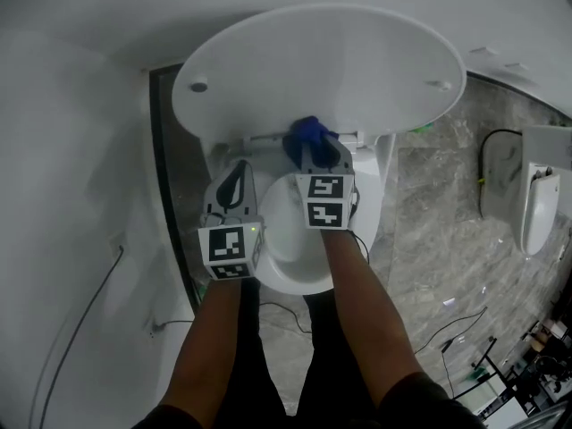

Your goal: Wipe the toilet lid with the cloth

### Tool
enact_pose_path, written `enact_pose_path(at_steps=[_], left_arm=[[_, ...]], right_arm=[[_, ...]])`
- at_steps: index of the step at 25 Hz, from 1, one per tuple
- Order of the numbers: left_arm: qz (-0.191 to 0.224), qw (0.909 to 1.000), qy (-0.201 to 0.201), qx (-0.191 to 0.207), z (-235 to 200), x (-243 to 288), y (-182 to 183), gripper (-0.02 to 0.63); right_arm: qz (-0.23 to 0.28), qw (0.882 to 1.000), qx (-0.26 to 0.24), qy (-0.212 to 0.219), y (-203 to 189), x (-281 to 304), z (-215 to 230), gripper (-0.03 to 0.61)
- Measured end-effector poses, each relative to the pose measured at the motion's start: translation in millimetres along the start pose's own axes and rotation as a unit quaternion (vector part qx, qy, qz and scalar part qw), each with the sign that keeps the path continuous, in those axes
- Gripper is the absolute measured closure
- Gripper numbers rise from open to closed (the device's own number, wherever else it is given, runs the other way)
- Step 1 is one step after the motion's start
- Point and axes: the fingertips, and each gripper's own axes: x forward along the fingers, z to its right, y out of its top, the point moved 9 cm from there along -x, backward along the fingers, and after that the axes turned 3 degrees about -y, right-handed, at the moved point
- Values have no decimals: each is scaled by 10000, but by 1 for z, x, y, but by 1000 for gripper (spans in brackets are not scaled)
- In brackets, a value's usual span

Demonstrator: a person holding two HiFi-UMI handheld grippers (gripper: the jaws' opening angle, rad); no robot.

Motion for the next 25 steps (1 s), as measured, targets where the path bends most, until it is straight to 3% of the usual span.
enact_pose_path(at_steps=[7, 11, 15, 20, 25], left_arm=[[155, 9995, -283, -62, 53, 18, 16, 606], [139, 9989, -452, -24, 78, 22, 15, 606], [228, 9982, -550, 49, 91, 22, 15, 606], [498, 9970, -554, 227, 90, 4, 24, 606], [1095, 9914, -459, 553, 51, -30, 76, 606]], right_arm=[[-118, 9976, 383, -570, -17, -11, 55, 511], [-122, 9965, 258, -791, -26, -20, 78, 511], [-120, 9962, 419, -758, -37, -29, 92, 511], [618, 9943, 730, -474, -32, -65, 95, 511], [1357, 9821, 1274, -288, -10, -117, 86, 511]])
